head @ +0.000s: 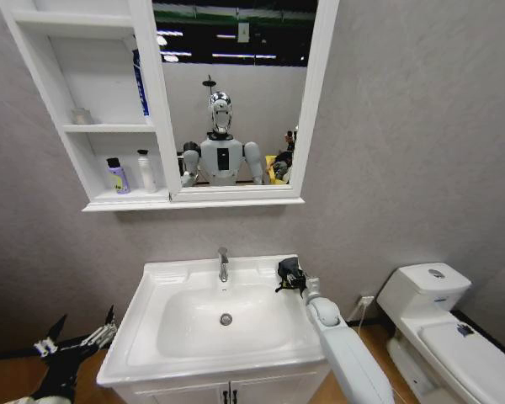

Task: Move facial cleanser and shampoo from washbasin to cabinet, then wipe washbasin with towel.

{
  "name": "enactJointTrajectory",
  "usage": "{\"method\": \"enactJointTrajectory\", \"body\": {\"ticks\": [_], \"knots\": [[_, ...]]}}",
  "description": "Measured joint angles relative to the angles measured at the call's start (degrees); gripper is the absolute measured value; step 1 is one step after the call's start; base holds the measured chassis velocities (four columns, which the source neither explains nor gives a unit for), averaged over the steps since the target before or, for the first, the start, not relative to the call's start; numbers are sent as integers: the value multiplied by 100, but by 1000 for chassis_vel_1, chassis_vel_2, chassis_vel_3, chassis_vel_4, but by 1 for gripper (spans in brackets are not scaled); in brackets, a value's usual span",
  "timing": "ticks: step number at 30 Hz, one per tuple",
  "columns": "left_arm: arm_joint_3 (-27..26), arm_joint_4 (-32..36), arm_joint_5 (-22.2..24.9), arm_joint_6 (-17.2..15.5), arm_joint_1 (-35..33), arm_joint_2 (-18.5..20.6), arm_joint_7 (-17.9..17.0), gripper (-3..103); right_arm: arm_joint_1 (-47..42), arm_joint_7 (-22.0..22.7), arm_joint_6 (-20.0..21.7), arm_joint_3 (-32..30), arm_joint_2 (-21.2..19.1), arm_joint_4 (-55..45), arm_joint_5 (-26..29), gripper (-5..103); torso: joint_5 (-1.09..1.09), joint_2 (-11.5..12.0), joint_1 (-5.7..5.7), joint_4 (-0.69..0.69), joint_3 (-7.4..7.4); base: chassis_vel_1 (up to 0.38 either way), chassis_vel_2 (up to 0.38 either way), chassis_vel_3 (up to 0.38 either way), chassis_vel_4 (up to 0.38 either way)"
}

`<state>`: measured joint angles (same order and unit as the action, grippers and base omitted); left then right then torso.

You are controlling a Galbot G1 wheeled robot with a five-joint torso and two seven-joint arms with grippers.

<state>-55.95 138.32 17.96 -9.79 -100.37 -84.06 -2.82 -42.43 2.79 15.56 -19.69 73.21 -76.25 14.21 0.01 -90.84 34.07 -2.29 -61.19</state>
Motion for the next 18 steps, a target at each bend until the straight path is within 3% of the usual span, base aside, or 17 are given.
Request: {"method": "enactJointTrajectory", "body": {"ticks": [1,2,6,8,10,12,13,18], "knots": [[0,0,0,0,0,0,0,100,-83,36,34,-13,-25,-145,41,63,0,0,0,1,0,0,0,0,0],[0,0,0,0,0,0,0,100,-223,80,66,-42,-68,-354,62,74,-1,0,0,1,0,0,0,0,0],[0,0,0,0,0,0,0,100,-625,145,140,-136,-184,-946,60,84,-1,0,0,0,0,0,0,0,0],[0,0,0,0,0,0,0,100,-1115,184,230,-295,-336,-1794,34,95,0,0,0,-2,0,0,0,0,0],[1,0,0,0,1,0,1,100,-1257,203,248,-346,-372,-2055,24,95,0,0,0,0,1,0,0,0,0],[0,0,0,0,0,0,0,100,-1947,315,307,-553,-469,-3105,-25,100,0,0,-1,-1,1,0,0,0,0],[1,0,0,-1,0,0,0,100,-2779,490,396,-698,-364,-4312,-136,100,0,0,-1,0,1,0,0,0,0],[0,0,0,0,0,0,0,100,-3600,586,458,-702,-83,-5302,-464,100,0,0,-2,1,1,0,0,0,0]]}}
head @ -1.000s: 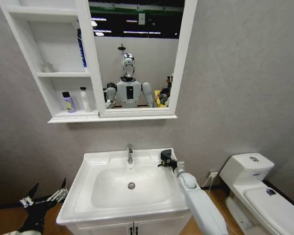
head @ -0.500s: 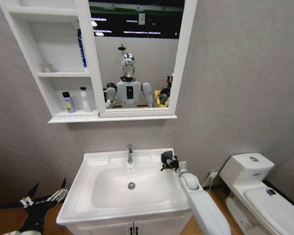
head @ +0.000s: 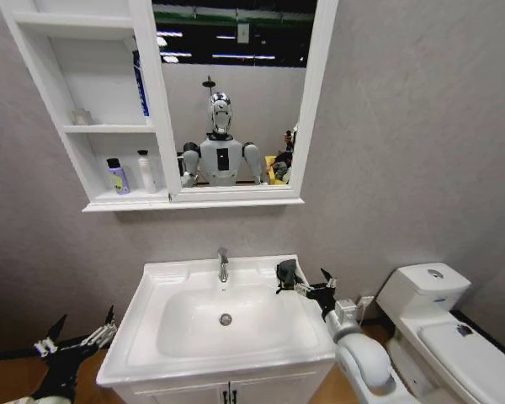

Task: Move facial cleanser and shampoo from washbasin to cabinet, then wipe washbasin with towel.

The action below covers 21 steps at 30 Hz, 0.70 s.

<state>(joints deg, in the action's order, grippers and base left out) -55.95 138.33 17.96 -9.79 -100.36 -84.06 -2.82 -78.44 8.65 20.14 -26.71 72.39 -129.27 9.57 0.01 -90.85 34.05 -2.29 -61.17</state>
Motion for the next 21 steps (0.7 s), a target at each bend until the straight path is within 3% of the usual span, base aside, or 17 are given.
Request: {"method": "enactJointTrajectory", "body": {"ticks": [8,21], "knots": [[0,0,0,0,0,0,0,100,-1039,-11,-28,149,408,-893,-723,100,0,0,0,-1,-1,0,0,0,0],[0,0,0,0,0,0,0,100,-1372,-6,-30,276,609,-943,-992,100,-1,2,5,0,-2,21,-21,-20,22]]}}
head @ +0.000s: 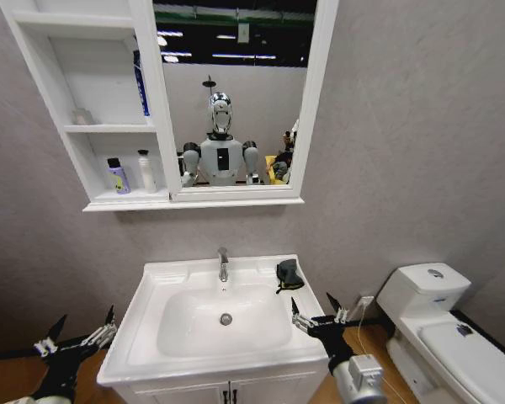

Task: Move facial cleanser and shampoo from washbasin to cabinet, then wipe washbasin with towel.

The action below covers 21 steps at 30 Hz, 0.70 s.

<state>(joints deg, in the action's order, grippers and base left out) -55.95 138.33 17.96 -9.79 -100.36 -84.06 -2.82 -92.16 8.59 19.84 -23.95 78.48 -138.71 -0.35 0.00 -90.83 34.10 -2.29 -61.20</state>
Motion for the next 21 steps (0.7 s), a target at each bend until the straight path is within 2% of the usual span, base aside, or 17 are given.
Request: {"method": "enactJointTrajectory", "body": {"ticks": [10,21], "knots": [[0,0,0,0,0,0,0,100,84,3,-38,14,-61,68,74,100,0,-2,-6,0,2,178,-194,-188,181],[0,0,0,0,0,0,0,100,174,-58,-13,144,-122,146,144,100,-3,-1,-3,-2,0,311,-306,-305,289]]}}
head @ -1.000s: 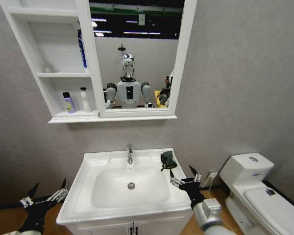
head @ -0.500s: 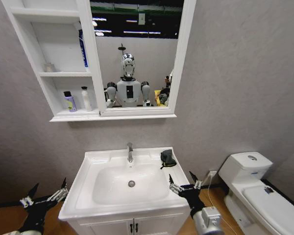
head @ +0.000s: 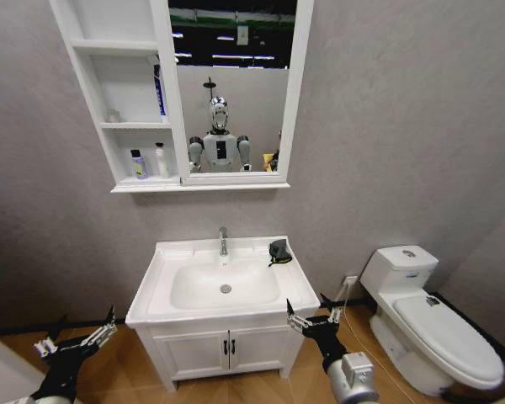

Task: Move facial cleanser and shampoo from washbasin to cabinet, then wipe washbasin with towel.

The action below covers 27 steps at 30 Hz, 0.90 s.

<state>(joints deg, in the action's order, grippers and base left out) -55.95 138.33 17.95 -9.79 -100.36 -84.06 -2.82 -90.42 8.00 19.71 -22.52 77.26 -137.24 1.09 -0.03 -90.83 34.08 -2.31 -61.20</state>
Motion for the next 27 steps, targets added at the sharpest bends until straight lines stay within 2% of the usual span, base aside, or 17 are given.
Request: {"method": "enactJointTrajectory", "body": {"ticks": [17,23,24,25,27], "knots": [[-1,0,0,0,0,0,1,100,-70,-58,-122,166,18,96,-64,100,3,0,1,2,0,356,-367,-356,357],[-1,0,0,0,-1,0,1,100,-53,-228,-316,195,36,246,-125,100,3,-1,-3,1,1,343,-306,-342,315],[-1,0,0,0,-1,0,0,100,-37,-264,-382,184,35,263,-113,100,8,-5,-7,5,4,207,-270,-310,227],[-4,0,0,0,-2,0,-3,100,-15,-297,-445,158,31,281,-94,100,2,-6,-8,6,4,144,-45,-233,227],[-1,0,0,0,-2,-1,-2,100,4,-313,-489,129,26,297,-95,100,4,-4,-8,1,2,144,-120,-194,179]]}}
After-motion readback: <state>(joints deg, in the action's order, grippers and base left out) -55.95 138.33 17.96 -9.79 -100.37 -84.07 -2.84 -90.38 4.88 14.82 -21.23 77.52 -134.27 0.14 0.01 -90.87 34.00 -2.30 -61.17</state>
